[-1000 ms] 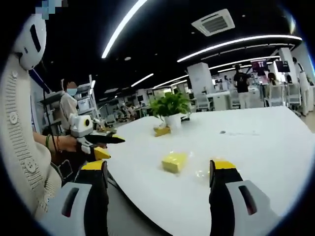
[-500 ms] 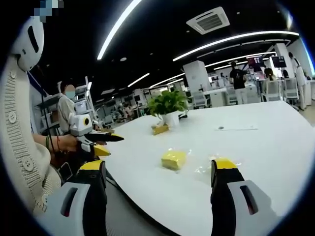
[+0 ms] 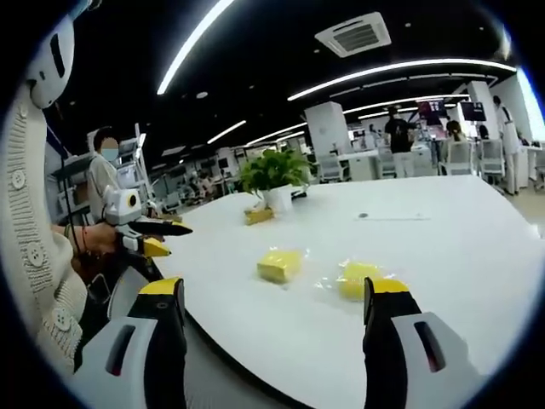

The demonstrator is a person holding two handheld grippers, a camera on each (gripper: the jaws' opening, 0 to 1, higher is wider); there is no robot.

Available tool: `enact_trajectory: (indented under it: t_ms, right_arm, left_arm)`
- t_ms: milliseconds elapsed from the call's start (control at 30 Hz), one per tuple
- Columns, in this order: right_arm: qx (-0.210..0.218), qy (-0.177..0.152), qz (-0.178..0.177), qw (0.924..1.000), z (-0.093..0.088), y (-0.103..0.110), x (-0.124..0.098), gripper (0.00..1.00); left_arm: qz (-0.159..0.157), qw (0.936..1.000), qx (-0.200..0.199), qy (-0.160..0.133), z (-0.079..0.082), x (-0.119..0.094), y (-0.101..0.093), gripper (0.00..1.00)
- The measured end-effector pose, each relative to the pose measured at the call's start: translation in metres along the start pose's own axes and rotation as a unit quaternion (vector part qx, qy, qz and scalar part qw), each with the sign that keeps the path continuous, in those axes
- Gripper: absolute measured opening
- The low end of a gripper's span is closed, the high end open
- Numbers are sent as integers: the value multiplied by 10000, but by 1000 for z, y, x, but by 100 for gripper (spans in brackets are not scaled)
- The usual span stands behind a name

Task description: Compare the silicone blocks by pressing each to a similar depth, holding the contact briefly, and releasing to observe deformation and rebound differences across the visible hardness samples.

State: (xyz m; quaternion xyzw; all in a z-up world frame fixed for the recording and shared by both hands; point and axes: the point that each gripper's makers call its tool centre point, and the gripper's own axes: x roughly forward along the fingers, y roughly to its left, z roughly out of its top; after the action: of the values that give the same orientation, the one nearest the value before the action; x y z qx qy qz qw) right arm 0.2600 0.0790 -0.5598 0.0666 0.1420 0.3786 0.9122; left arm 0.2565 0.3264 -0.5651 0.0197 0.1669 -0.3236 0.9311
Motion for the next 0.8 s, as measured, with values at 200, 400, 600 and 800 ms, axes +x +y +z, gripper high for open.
enact_trajectory:
  t_ms: [200,400,600,800]
  right_arm:
    - [-118,2,-49,9999,8,-11,-1,86]
    - [-112,47,-27,9999,8,-10,0,88]
    - [-112,101,-30,9999,4,-14,1,87]
    - [-106,83,-54,9999,8,-15,3,86]
  left_arm:
    - [95,9994,-238,-213,8,-2,6,70]
    - [167,9997,-125,-135,7,1,8,69]
    - [173,9996,-178,-102,5,5,8,70]
    - [177,9997,-155,-110,9,4,9,69]
